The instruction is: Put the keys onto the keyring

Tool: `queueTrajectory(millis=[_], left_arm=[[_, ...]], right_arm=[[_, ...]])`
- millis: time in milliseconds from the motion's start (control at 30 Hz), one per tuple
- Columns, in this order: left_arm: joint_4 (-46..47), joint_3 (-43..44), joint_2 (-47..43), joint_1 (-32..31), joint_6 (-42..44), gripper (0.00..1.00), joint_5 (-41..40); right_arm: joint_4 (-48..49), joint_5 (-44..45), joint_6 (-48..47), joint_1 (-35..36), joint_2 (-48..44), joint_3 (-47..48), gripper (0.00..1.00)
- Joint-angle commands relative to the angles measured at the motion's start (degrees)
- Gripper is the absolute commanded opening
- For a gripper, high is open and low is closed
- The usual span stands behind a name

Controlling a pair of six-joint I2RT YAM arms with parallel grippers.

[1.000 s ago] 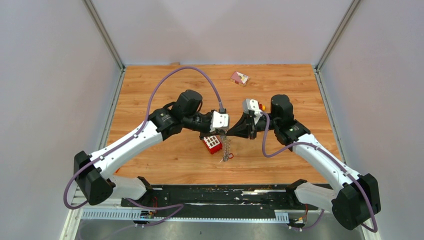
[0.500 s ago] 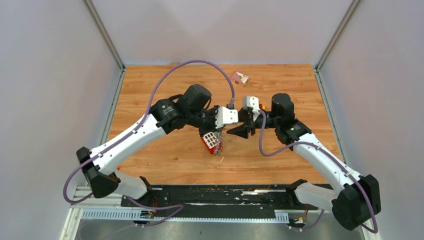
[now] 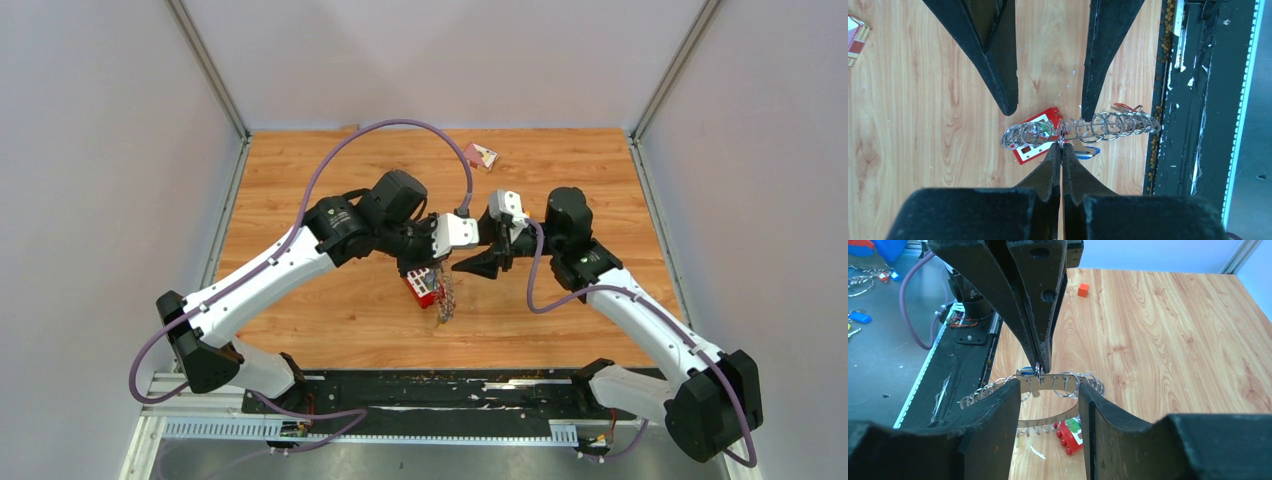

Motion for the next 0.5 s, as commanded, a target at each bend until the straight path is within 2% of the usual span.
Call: queueTrajectory(millis=[0, 467], left_arm=[[3.6, 1.2, -0.4, -0.3, -2.1, 0.00, 2.6], [4.8, 0.2, -0.3, -0.3, -2.4, 0.00, 3.9]], right_arm=[[5.6, -2.7, 3.3, 1.3, 0.9, -0.4, 0.45], [6.5, -2.0, 4.1, 2.5, 2.3, -0.4, 0.26]])
